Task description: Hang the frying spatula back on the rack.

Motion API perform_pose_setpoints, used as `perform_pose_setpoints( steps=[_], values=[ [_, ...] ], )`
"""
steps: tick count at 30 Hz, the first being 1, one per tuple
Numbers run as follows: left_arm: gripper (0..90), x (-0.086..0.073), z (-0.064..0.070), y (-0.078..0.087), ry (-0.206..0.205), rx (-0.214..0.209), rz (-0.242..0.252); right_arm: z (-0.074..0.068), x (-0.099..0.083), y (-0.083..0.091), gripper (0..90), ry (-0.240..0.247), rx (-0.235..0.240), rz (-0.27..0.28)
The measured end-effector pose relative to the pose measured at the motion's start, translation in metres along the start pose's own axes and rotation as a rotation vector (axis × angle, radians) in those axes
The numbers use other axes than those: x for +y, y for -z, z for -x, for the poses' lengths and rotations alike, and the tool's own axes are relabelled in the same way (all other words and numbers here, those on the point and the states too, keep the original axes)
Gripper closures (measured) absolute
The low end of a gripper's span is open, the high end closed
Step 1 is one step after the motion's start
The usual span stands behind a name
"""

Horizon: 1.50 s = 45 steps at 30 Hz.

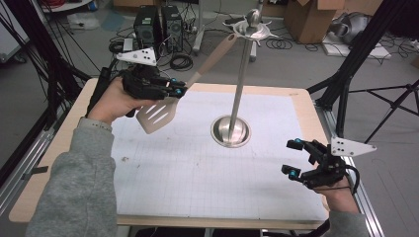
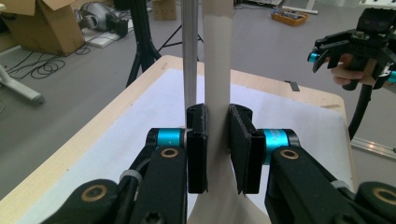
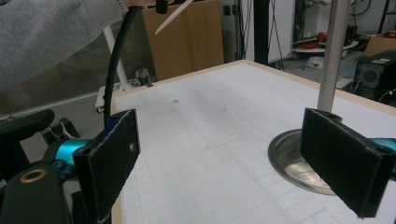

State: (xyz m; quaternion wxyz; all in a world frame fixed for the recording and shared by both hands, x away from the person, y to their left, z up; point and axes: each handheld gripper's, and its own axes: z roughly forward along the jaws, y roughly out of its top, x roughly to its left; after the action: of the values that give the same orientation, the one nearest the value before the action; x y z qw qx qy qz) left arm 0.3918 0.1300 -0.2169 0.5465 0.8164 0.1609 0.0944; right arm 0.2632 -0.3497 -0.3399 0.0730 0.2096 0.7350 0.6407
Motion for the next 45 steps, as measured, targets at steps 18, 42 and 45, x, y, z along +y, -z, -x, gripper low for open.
perform_pose_setpoints(
  steps=[18, 42, 45],
  values=[
    [77.3, -0.001, 0.002, -0.023, 0.000, -0.009, -0.034, -0.001, 0.001, 0.001, 11.4, 0.008, 0.003, 0.003],
    [77.5, -0.002, 0.004, -0.046, -0.019, 0.011, -0.070, -0.002, 0.001, 0.001, 11.5, 0.015, 0.000, 0.010],
    [77.5, -0.002, 0.004, -0.049, -0.018, 0.008, -0.069, -0.002, 0.001, 0.002, 11.5, 0.008, 0.001, 0.011]
  ],
)
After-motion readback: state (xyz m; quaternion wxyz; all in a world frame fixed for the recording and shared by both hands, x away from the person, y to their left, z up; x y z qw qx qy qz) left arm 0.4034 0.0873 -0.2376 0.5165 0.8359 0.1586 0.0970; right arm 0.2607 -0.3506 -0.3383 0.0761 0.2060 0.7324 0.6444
